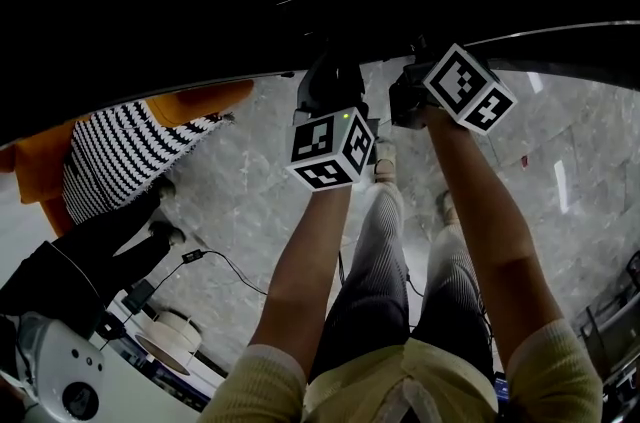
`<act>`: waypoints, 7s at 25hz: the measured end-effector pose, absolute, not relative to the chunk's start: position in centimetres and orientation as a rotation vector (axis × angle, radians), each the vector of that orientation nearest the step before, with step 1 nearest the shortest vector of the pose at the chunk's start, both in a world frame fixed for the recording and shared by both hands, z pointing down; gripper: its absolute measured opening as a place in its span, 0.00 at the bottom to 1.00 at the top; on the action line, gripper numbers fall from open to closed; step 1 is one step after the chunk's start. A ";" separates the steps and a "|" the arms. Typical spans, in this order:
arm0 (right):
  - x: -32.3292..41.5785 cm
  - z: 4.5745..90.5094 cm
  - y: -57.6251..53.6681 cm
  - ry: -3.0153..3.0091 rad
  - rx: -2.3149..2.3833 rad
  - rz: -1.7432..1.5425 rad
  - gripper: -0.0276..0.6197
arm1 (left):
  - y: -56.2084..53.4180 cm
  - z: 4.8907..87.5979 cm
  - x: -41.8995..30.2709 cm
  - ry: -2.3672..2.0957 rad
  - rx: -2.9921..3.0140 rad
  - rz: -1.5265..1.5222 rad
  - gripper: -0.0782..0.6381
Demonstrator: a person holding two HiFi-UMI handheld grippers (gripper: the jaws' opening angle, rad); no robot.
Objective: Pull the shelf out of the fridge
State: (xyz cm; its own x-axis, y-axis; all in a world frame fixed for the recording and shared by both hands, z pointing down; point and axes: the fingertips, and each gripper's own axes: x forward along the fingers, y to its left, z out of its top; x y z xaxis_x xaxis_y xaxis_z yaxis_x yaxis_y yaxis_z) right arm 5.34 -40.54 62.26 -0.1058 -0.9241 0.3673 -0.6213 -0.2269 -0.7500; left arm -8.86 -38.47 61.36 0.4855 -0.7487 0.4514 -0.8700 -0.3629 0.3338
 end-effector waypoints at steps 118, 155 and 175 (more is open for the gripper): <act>5.2 60.2 -28.4 1.703 -1.685 -1.255 0.21 | -32.7 60.8 -9.4 -1.069 1.768 -0.504 0.22; 4.3 49.8 -17.9 1.746 -1.585 -1.209 0.20 | -22.0 50.0 -10.2 -1.018 1.763 -0.611 0.21; 3.6 40.4 -12.0 1.927 -1.469 -1.192 0.21 | -15.0 40.4 -10.8 -1.036 1.780 -0.685 0.21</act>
